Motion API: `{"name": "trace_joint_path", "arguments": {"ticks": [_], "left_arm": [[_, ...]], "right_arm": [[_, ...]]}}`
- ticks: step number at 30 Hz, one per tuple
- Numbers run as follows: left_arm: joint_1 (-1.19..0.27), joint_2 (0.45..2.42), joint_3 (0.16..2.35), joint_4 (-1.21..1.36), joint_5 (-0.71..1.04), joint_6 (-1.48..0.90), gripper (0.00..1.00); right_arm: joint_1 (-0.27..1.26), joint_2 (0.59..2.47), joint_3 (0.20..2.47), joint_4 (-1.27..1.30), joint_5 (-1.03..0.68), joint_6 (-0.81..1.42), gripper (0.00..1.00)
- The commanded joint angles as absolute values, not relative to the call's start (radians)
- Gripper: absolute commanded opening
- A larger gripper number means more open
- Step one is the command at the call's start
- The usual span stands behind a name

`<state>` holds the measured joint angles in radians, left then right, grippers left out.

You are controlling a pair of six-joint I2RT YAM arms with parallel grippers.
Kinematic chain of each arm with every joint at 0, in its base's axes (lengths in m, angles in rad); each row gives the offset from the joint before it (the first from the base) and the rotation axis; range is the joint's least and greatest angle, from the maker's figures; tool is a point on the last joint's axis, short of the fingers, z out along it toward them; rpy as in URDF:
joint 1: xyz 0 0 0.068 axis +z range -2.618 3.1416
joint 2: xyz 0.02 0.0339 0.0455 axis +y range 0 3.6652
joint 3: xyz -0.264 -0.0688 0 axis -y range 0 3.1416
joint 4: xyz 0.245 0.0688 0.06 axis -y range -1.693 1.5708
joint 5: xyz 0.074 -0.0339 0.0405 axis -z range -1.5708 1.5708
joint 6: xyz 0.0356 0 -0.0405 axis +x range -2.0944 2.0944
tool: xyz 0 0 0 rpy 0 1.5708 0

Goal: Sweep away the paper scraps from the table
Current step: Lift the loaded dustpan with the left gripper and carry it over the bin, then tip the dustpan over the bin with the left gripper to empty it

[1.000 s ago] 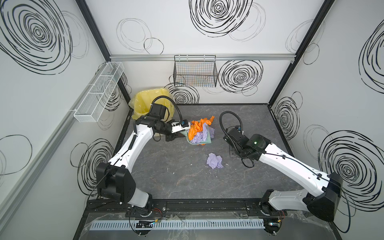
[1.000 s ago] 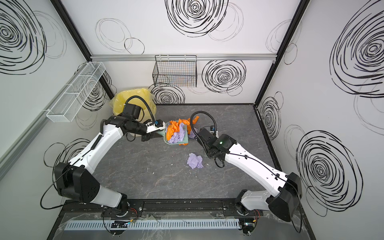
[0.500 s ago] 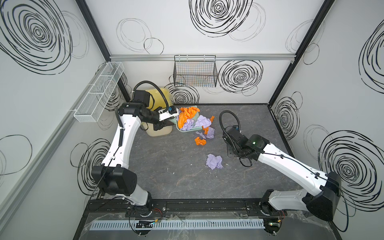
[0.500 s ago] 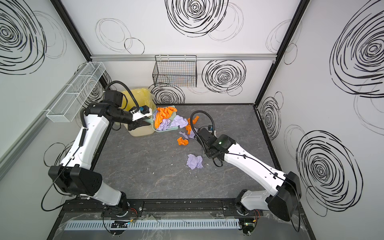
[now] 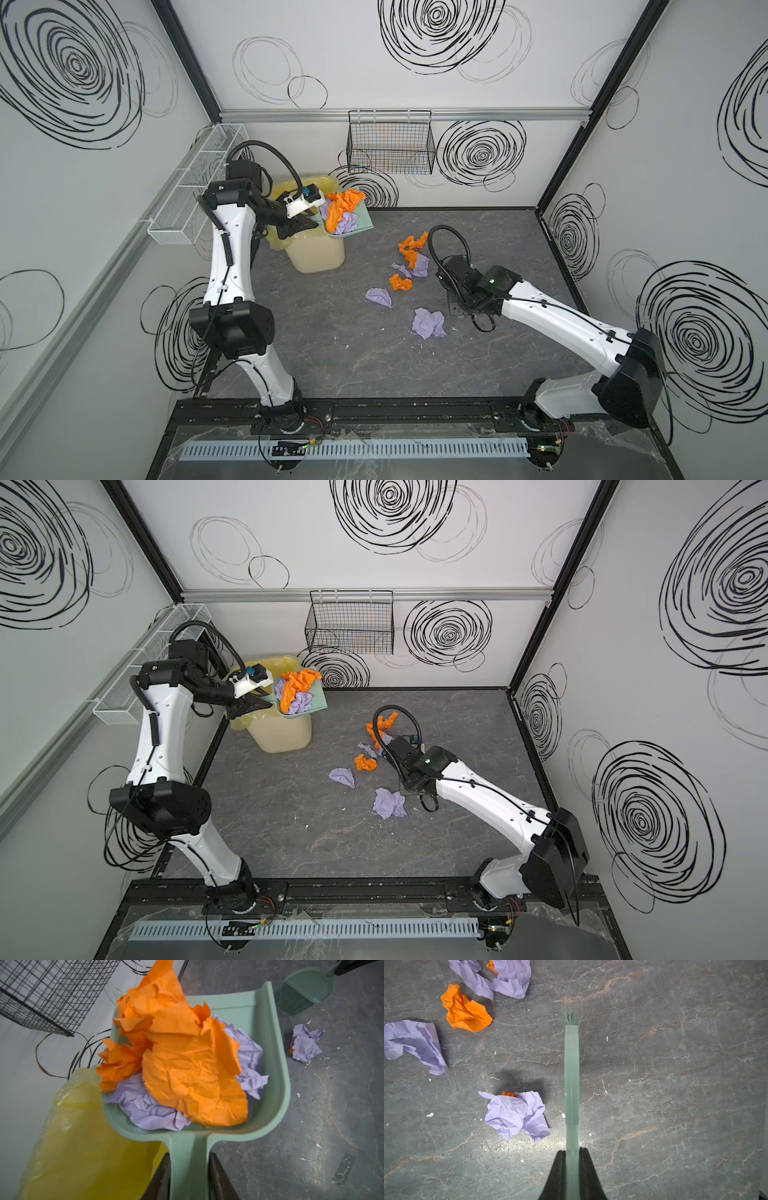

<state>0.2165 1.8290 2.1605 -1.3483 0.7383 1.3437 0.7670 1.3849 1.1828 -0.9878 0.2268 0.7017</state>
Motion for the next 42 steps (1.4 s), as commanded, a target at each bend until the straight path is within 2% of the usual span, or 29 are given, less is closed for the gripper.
{"name": "trace_joint_path", "arguments": {"ticks": [1, 9, 15, 23, 31, 37, 42], "left_arm": [[0.259, 1.865, 2.238, -1.402, 0.743, 1.378, 0.00], [0.351, 1.969, 2.399, -1.402, 0.693, 1.377, 0.00], [0.375, 2.055, 2.531, -1.367, 0.546, 1.413, 0.00], [0.275, 2.034, 2.513, -1.258, 0.172, 1.569, 0.00], [0.197, 1.949, 2.407, -1.096, -0.061, 1.680, 0.00], [0.172, 1.913, 2.355, -0.983, -0.159, 1.731, 0.00], [0.166, 1.872, 2.346, -0.919, -0.171, 1.762, 0.00]], "right_arm": [[0.757, 1.386, 1.207, -0.989, 0.240, 0.698, 0.00], [0.750, 1.393, 1.190, -0.977, 0.232, 0.690, 0.00], [0.750, 1.391, 1.185, -0.975, 0.225, 0.693, 0.00], [0.753, 1.387, 1.159, -0.957, 0.219, 0.703, 0.00], [0.754, 1.394, 1.147, -0.937, 0.212, 0.699, 0.00], [0.755, 1.386, 1.146, -0.935, 0.218, 0.697, 0.00], [0.753, 1.387, 1.153, -0.931, 0.220, 0.690, 0.00]]}}
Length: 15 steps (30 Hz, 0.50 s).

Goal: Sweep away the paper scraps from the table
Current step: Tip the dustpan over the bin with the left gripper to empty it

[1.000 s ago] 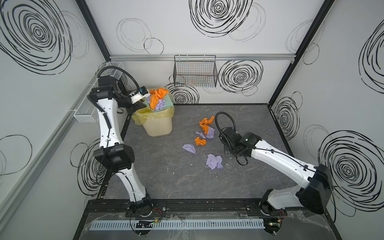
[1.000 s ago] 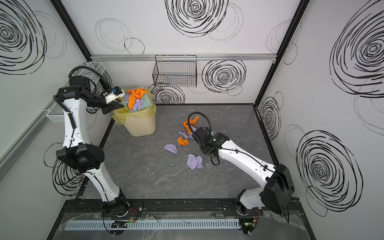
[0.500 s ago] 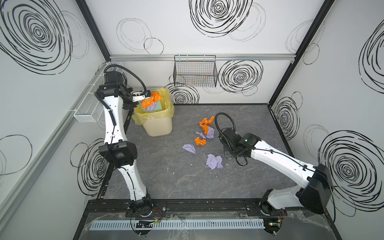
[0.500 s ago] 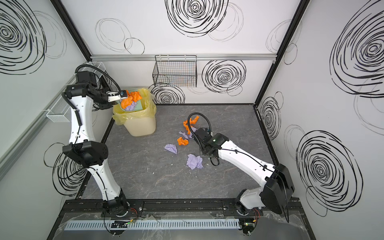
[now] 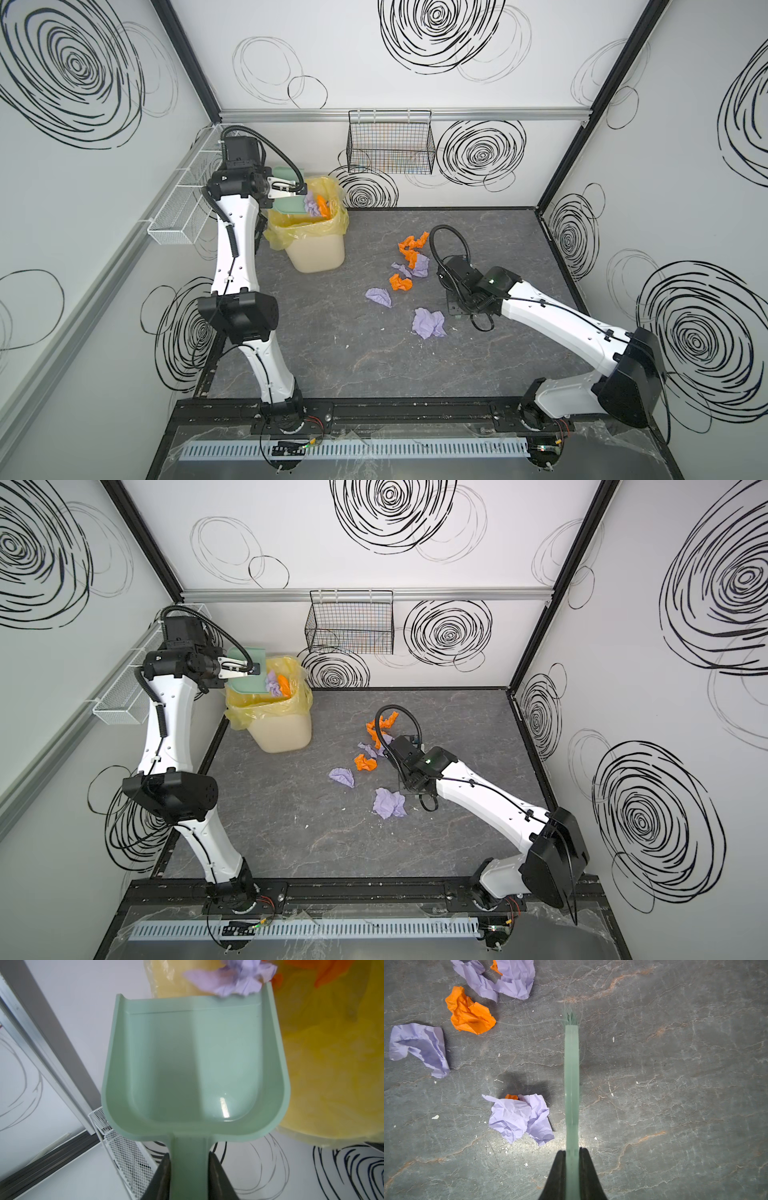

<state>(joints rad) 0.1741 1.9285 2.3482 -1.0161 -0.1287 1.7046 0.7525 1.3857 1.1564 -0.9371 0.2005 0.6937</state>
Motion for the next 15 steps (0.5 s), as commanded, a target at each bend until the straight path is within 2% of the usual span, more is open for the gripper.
{"name": "trace_joint_path", "arguments": {"ticks": [1, 7, 11, 15], "left_arm": [[0.169, 1.864, 2.347, -0.903, -0.172, 1.766, 0.00], [0.223, 1.812, 2.371, -0.849, -0.098, 1.754, 0.00], [0.292, 1.780, 2.485, -1.005, 0.101, 1.641, 0.00], [0.341, 1.651, 2.377, -1.127, 0.318, 1.563, 0.00]], "right_arm": [[0.753, 1.388, 1.156, -0.929, 0.220, 0.690, 0.00], [0.749, 1.391, 1.187, -0.919, 0.221, 0.677, 0.00], [0.721, 1.396, 1.241, -0.866, 0.182, 0.625, 0.00], [0.692, 1.413, 1.319, -0.743, 0.156, 0.560, 0.00]]}}
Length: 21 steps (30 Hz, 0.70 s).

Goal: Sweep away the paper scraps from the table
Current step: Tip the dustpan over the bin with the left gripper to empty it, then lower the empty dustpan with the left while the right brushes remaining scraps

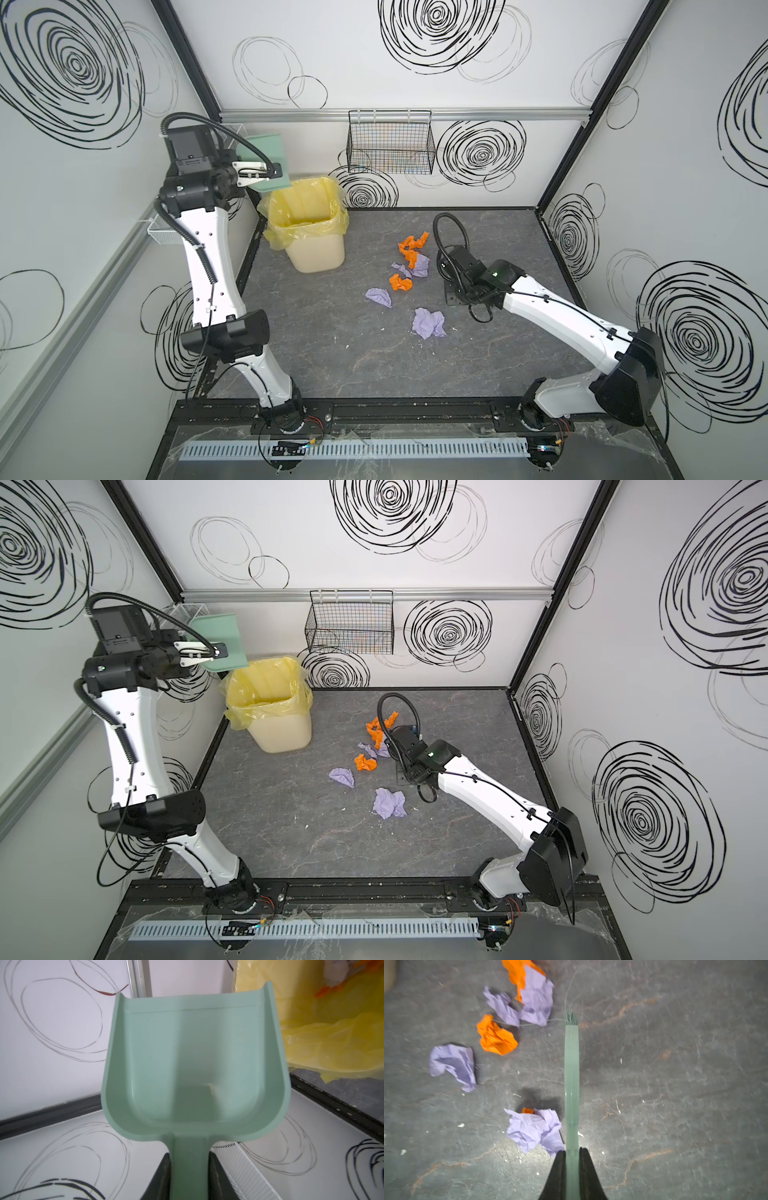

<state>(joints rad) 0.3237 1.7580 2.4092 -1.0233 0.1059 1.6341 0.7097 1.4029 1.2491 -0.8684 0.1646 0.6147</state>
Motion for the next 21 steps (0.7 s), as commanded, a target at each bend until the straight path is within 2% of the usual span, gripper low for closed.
{"name": "trace_joint_path", "arguments": {"ticks": [1, 6, 11, 15, 21], "left_arm": [[0.348, 1.603, 2.314, -1.143, 0.367, 1.550, 0.00], [0.339, 1.390, 1.967, -1.191, 0.518, 1.529, 0.00], [0.328, 1.214, 1.628, -1.180, 0.612, 1.519, 0.00], [0.305, 1.093, 1.345, -1.144, 0.632, 1.528, 0.00], [0.291, 0.988, 0.998, -1.066, 0.628, 1.535, 0.00]], "right_arm": [[0.666, 1.426, 1.345, -0.706, 0.120, 0.551, 0.00], [0.497, 1.484, 1.398, -0.447, -0.084, 0.599, 0.00], [0.303, 1.543, 1.240, 0.066, -0.368, 0.937, 0.00], [0.277, 1.698, 1.239, 0.302, -0.413, 1.159, 0.00], [0.287, 1.944, 1.360, 0.427, -0.468, 1.319, 0.00]]}}
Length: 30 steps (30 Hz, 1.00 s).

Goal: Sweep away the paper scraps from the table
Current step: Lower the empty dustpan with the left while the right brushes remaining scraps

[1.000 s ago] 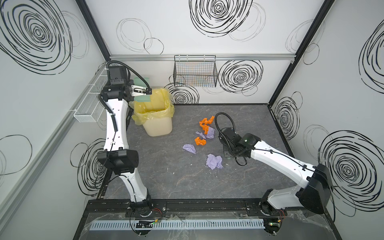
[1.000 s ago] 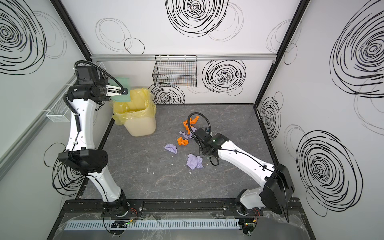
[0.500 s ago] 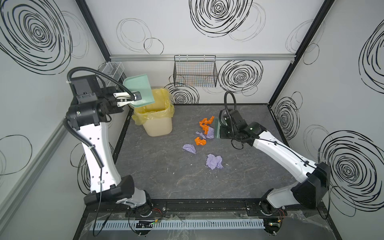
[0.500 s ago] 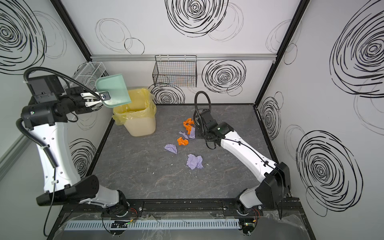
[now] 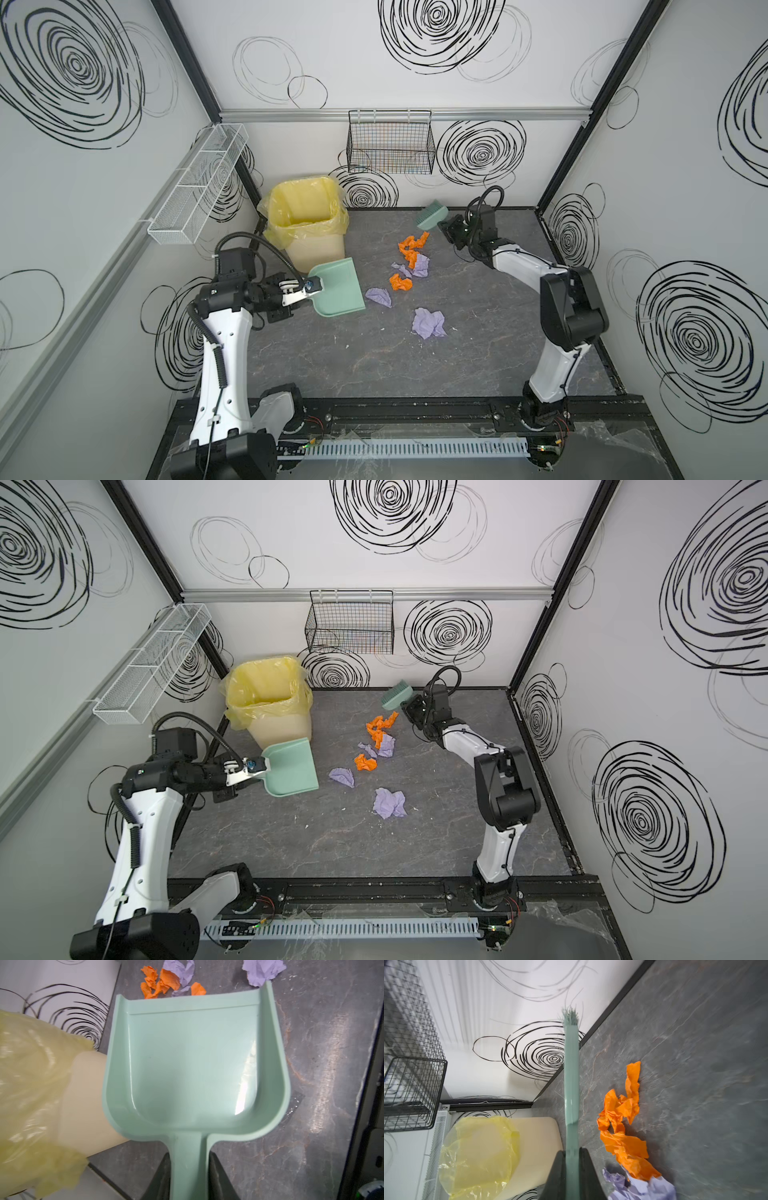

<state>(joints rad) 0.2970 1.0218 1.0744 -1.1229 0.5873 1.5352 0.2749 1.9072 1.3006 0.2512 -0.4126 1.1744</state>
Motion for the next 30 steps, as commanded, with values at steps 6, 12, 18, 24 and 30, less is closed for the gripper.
{"name": "trace_joint_path", "arguments": {"ticks": [6, 12, 18, 24, 30], "left_arm": [[0.290, 0.959, 0.822, -1.007, 0.609, 1.543, 0.00], [0.288, 0.978, 0.779, -0.964, 0.608, 1.543, 0.00], [0.286, 1.026, 0.783, -0.944, 0.609, 1.539, 0.00], [0.283, 1.034, 0.786, -0.941, 0.616, 1.531, 0.00], [0.264, 1.043, 0.785, -0.918, 0.606, 1.509, 0.00]], "right_arm": [[0.297, 2.036, 1.345, 0.455, -0.436, 1.403, 0.00], [0.292, 2.031, 1.245, 0.465, -0.470, 1.380, 0.00], [0.293, 1.956, 1.115, 0.430, -0.510, 1.296, 0.00], [0.297, 1.816, 0.944, 0.357, -0.543, 1.214, 0.00], [0.313, 1.587, 0.707, 0.319, -0.548, 1.170, 0.00]]}}
